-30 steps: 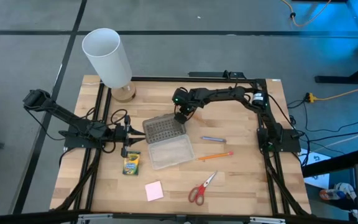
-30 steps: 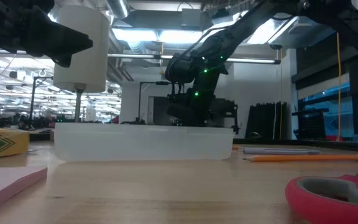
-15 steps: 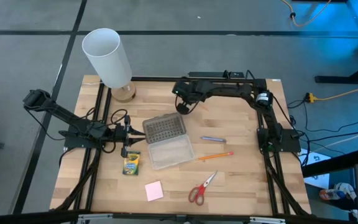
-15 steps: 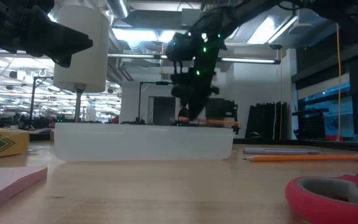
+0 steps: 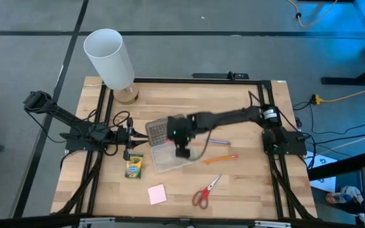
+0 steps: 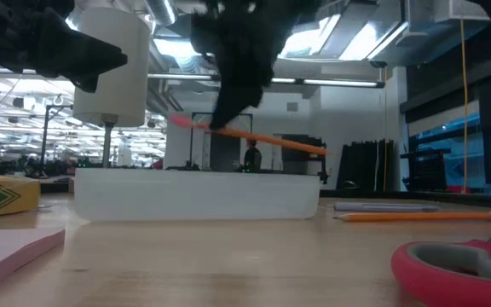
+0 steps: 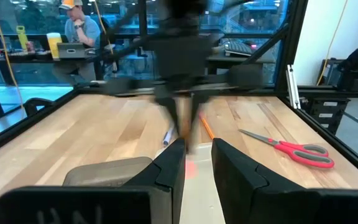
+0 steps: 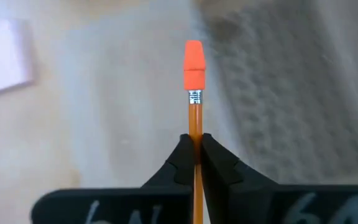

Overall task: Pack school essentials
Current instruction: Put the top orange pencil into the gray supply box

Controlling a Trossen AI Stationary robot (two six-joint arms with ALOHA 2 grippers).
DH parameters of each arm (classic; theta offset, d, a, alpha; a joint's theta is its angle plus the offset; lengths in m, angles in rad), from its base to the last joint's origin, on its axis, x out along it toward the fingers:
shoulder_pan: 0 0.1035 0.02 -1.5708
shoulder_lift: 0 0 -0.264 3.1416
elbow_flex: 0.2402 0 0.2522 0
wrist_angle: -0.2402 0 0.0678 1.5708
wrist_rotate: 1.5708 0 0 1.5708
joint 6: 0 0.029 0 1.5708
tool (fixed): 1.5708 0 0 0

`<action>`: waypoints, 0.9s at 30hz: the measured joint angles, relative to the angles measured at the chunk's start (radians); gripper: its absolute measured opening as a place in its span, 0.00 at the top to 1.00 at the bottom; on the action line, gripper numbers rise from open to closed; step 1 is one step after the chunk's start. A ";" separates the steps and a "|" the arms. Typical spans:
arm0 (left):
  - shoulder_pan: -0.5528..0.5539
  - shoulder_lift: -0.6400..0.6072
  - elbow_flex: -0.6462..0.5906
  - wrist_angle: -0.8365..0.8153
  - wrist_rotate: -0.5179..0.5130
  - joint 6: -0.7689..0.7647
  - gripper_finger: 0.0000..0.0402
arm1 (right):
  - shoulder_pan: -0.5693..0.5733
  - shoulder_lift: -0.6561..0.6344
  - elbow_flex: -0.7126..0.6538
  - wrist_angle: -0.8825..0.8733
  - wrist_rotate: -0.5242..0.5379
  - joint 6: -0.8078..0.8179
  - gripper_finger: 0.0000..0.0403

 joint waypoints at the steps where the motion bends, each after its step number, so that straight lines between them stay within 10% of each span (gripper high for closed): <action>1: 0.000 0.000 0.000 0.000 0.000 0.000 0.82 | 0.017 0.000 0.001 0.026 -0.001 -0.004 0.98; 11: 0.000 0.000 0.000 0.000 0.000 0.002 0.82 | 0.038 -0.001 0.002 0.167 0.020 -0.025 1.00; 19: 0.000 0.000 0.000 0.000 0.000 0.003 0.82 | 0.022 -0.001 0.002 0.162 0.031 -0.030 0.81; 27: 0.000 0.000 0.000 0.000 0.000 0.003 0.82 | -0.007 -0.009 0.164 -0.492 0.114 0.083 0.69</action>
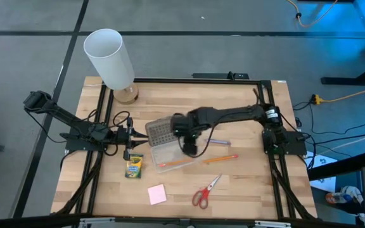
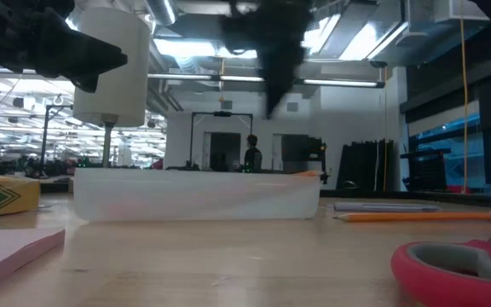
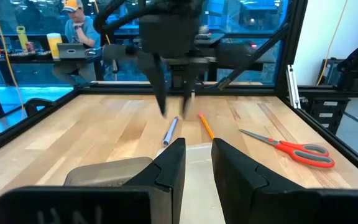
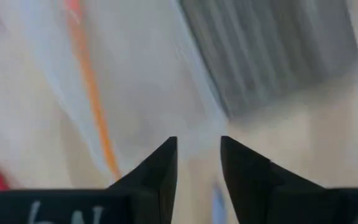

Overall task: Pack school essentials
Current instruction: Put the top orange pencil into the gray supply box

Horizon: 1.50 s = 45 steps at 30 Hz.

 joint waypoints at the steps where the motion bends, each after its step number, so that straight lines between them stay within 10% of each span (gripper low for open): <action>1: 0.000 0.000 0.000 0.000 0.000 0.000 0.82 | 0.001 -0.007 0.003 -0.066 0.038 0.006 0.69; 6: 0.000 0.000 0.000 0.000 0.000 -0.003 0.82 | 0.011 -0.092 -0.085 -0.165 0.073 0.067 0.69; 18: 0.000 0.000 0.000 -0.001 0.000 -0.021 0.82 | 0.138 -0.188 -0.549 0.252 -0.068 0.260 0.69; 45: 0.000 0.000 0.000 -0.001 0.000 -0.021 0.82 | 0.156 -0.117 -0.509 0.420 0.005 0.227 0.77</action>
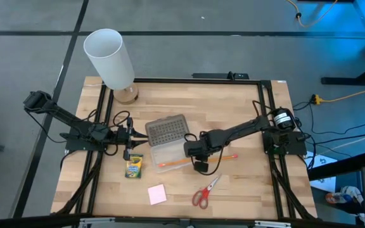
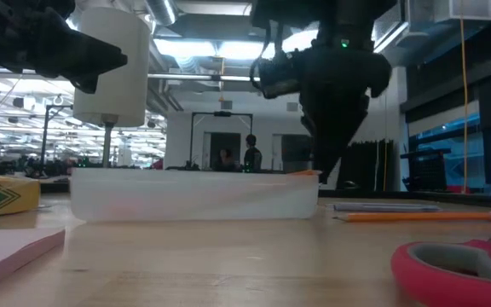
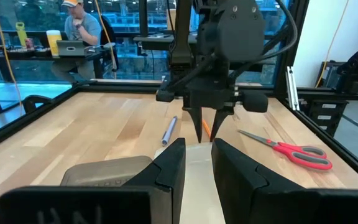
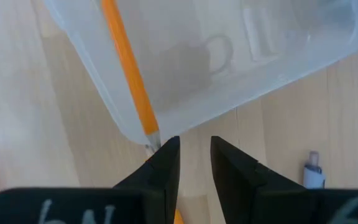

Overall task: Pack school essentials
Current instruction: Put the top orange pencil into the gray supply box

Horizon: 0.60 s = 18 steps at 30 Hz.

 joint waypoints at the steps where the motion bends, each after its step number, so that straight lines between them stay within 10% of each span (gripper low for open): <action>1: 0.000 0.000 0.000 0.000 0.000 0.000 0.82 | 0.000 0.000 0.005 0.000 0.000 0.000 0.77; 18: 0.000 0.000 0.000 0.000 0.000 0.000 0.82 | 0.003 0.000 0.070 -0.143 -0.028 0.059 0.77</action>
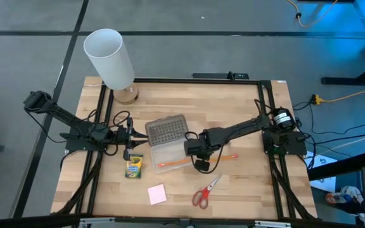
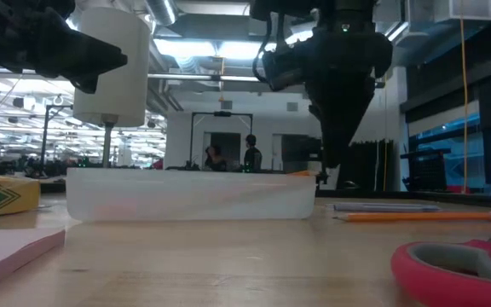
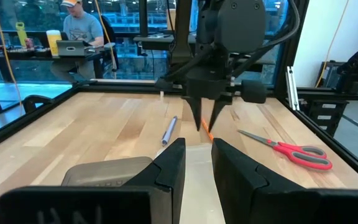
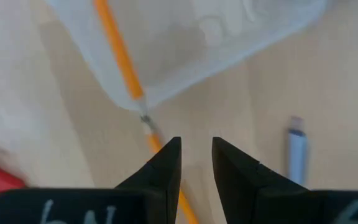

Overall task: Pack school essentials
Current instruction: Put the top orange pencil into the gray supply box, then put the light purple pen into the gray supply box

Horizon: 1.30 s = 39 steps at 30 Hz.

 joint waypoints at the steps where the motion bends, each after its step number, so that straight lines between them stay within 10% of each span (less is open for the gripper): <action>1: 0.000 0.000 0.000 0.000 0.000 0.000 0.82 | 0.001 0.000 -0.010 0.027 -0.018 -0.001 0.77; 24: 0.000 0.000 0.000 0.000 0.000 0.000 0.82 | -0.015 0.001 -0.047 0.250 0.072 -0.082 0.77; 39: 0.000 0.000 0.000 0.000 0.000 0.000 0.82 | -0.014 -0.050 -0.104 -0.371 0.332 -0.026 0.77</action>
